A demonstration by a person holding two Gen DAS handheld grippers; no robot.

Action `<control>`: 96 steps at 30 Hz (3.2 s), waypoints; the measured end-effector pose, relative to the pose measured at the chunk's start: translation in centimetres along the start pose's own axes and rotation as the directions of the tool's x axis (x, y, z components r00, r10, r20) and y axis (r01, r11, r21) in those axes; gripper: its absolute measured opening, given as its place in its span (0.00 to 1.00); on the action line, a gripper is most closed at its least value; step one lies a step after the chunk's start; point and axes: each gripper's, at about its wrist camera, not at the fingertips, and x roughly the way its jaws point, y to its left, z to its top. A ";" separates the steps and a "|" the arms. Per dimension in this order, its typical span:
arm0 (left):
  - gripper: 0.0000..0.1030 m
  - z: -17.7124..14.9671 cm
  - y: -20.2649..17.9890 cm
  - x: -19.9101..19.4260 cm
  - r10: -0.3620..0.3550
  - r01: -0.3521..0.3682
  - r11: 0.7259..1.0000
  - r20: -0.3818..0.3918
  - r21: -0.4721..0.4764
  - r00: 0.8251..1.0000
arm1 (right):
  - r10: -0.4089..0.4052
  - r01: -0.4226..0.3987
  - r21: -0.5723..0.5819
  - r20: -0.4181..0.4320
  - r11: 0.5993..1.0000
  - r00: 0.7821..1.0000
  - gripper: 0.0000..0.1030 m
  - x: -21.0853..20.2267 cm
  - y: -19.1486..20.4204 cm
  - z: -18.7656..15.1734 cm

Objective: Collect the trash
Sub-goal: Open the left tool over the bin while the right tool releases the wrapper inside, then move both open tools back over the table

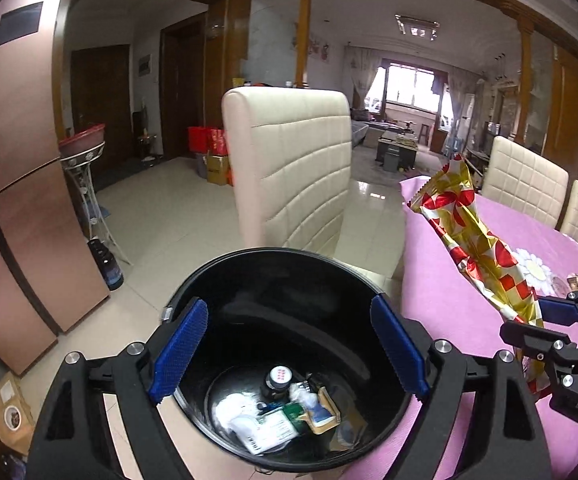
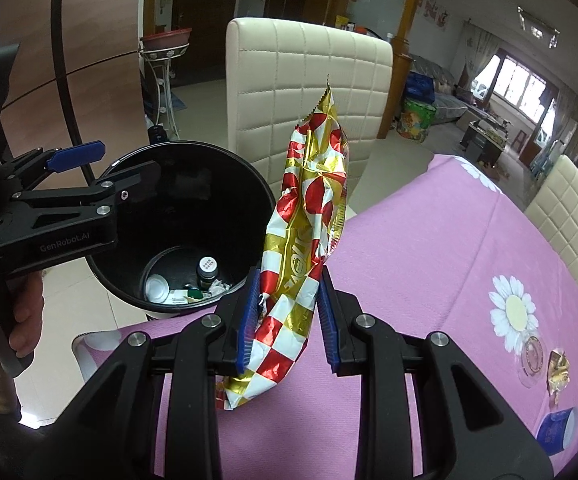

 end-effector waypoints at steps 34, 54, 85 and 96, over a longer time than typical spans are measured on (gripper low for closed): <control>0.79 -0.9 4.1 -1.2 0.179 -0.179 0.984 0.024 -0.021 0.983 | 0.142 -0.141 -0.033 0.031 0.989 0.989 0.72 4.2 3.9 2.7; 0.79 -0.6 -4.8 -0.6 0.002 -0.003 0.993 0.008 0.120 1.000 | -0.024 0.021 0.145 0.024 0.989 0.999 0.72 -0.2 -5.8 -2.9; 0.80 -4.6 -37.0 -3.1 -0.490 0.520 0.761 -0.182 0.389 0.853 | -0.494 0.584 0.537 -0.319 0.609 0.809 0.79 -12.9 -28.8 -26.5; 0.80 -6.2 -44.5 -3.3 -0.532 0.584 0.690 -0.249 0.426 0.810 | -0.445 0.568 0.596 -0.359 0.568 0.821 0.78 -13.2 -31.2 -29.4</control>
